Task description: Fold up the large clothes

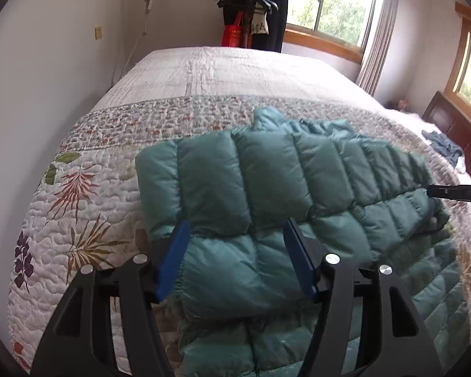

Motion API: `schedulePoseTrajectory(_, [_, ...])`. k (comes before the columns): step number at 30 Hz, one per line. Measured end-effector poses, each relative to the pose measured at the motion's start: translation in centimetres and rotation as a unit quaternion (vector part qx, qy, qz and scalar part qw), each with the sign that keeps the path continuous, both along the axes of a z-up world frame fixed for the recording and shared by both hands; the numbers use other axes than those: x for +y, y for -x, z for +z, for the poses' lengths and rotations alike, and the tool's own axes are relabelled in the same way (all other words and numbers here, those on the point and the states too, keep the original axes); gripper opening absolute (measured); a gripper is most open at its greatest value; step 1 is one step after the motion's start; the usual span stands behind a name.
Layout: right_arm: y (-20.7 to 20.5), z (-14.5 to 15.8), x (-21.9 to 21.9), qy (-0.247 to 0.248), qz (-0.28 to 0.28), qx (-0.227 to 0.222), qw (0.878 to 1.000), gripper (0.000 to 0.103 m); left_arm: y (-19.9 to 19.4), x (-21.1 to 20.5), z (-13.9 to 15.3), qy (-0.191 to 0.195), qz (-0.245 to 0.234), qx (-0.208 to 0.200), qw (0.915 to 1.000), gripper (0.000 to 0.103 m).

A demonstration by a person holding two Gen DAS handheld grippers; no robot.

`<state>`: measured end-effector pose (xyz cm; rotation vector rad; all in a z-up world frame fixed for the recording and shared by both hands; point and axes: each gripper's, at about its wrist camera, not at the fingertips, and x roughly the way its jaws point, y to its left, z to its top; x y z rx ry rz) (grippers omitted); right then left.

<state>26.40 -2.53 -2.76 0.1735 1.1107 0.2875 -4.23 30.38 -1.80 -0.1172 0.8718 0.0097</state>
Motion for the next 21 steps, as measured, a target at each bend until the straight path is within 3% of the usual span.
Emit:
schedulePoseTrajectory(5, [-0.1, -1.5, -1.0, -0.027, -0.002, 0.018, 0.999, 0.030, -1.1, 0.1, -2.3, -0.009, 0.008, 0.042, 0.9990, 0.062])
schedulePoseTrajectory(10, [3.7, 1.7, -2.0, -0.049, 0.013, -0.018, 0.999, 0.034, 1.4, 1.5, 0.5, 0.017, 0.008, 0.034, 0.9992, 0.063])
schedulePoseTrajectory(15, [10.5, 3.4, -3.7, -0.053, 0.041, -0.030, 0.997, 0.053, 9.1, 3.1, 2.7, 0.013, -0.015, 0.042, 0.9989, 0.080])
schedulePoseTrajectory(21, [21.2, 2.8, -6.2, -0.045, 0.045, -0.008, 0.998, 0.066, 19.4, 5.0, -0.1, 0.037, -0.019, 0.128, 0.9909, 0.081])
